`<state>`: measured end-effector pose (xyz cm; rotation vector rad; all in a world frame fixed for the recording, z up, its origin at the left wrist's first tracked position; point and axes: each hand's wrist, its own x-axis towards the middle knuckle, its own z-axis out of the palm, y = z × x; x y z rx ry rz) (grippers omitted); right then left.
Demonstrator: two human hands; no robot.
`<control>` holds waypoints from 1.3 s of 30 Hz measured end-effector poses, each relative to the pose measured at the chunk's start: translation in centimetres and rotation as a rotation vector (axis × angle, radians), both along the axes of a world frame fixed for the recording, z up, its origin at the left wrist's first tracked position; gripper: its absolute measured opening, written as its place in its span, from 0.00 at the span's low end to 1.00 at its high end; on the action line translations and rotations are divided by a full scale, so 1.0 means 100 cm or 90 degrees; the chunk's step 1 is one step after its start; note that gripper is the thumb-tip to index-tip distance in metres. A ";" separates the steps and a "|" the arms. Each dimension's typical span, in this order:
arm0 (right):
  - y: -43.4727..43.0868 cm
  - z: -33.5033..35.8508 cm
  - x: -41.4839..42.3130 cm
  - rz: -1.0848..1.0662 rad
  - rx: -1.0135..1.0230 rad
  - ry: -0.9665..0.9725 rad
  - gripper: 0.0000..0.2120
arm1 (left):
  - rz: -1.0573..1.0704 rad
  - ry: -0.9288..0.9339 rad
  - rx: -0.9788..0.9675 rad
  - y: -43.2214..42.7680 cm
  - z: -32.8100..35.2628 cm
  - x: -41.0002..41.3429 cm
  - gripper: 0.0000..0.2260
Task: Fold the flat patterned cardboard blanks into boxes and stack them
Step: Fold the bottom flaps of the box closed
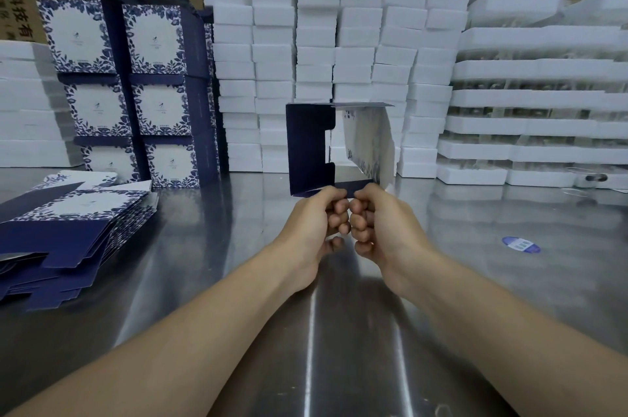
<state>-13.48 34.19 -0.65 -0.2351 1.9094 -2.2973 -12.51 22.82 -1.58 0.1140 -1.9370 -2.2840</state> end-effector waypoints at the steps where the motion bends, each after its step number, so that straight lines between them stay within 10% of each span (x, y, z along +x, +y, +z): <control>1: -0.001 0.000 0.000 -0.010 0.001 -0.001 0.24 | 0.004 0.004 -0.003 0.000 0.000 0.000 0.18; 12: 0.004 -0.001 -0.012 -0.150 -0.006 0.020 0.16 | 0.030 -0.022 0.036 0.000 -0.001 -0.001 0.10; 18: 0.016 0.000 -0.024 -0.245 0.113 0.120 0.18 | 0.239 0.129 0.013 -0.014 0.001 -0.005 0.33; 29: 0.023 -0.005 -0.032 -0.251 0.204 0.220 0.28 | 0.272 0.226 0.026 -0.017 0.011 0.000 0.25; 32: 0.022 -0.004 -0.028 -0.234 0.229 0.230 0.41 | 0.297 0.215 -0.011 -0.019 0.007 -0.004 0.23; 39: 0.023 -0.002 -0.025 -0.245 0.219 0.270 0.37 | 0.384 0.194 -0.233 -0.028 -0.004 -0.011 0.16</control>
